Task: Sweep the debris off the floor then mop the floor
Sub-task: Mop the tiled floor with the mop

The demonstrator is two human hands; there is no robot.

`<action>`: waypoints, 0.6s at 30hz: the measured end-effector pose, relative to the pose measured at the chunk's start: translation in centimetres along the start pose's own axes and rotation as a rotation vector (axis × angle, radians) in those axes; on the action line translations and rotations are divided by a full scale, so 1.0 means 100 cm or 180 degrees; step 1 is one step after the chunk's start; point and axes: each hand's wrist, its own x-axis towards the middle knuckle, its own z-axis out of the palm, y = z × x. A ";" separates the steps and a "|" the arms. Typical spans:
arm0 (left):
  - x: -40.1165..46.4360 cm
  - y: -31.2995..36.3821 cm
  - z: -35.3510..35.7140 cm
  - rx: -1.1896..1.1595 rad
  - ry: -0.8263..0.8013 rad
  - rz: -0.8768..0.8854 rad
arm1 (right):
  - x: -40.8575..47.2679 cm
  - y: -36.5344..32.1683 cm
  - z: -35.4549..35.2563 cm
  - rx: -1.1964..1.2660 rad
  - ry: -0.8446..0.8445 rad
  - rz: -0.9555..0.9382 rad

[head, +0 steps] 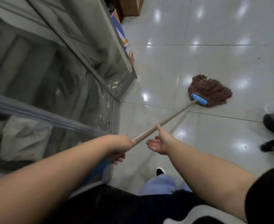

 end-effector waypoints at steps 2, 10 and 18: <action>0.004 0.000 0.004 0.0143 0.0287 0.0065 | 0.008 0.005 0.017 0.0276 -0.0096 0.0018; 0.027 -0.017 0.024 0.1314 0.0866 0.0425 | 0.038 -0.011 0.025 0.1571 0.0091 0.0025; 0.007 0.029 -0.026 0.1810 0.0794 0.0116 | 0.014 -0.077 0.041 0.0888 0.0111 0.0540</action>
